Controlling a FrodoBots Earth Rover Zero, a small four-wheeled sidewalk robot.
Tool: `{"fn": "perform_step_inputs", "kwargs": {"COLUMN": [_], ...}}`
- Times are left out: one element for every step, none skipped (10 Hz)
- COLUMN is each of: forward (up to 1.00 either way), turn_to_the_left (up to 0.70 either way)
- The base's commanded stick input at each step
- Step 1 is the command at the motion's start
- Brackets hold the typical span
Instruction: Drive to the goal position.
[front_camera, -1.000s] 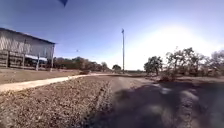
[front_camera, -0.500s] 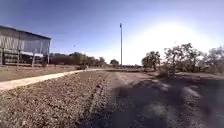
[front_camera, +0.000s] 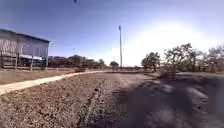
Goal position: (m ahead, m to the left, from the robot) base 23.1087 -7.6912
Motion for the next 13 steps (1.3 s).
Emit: {"fn": "perform_step_inputs", "kwargs": {"forward": [0.5,0.5,0.5,0.5,0.5,0.5,0.5,0.5,0.5,0.5,0.5,0.5,0.5], "turn_to_the_left": [0.0,0.0,0.0,0.0,0.08,0.16,0.5,0.5,0.2,0.09,0.0,0.0,0.0]}}
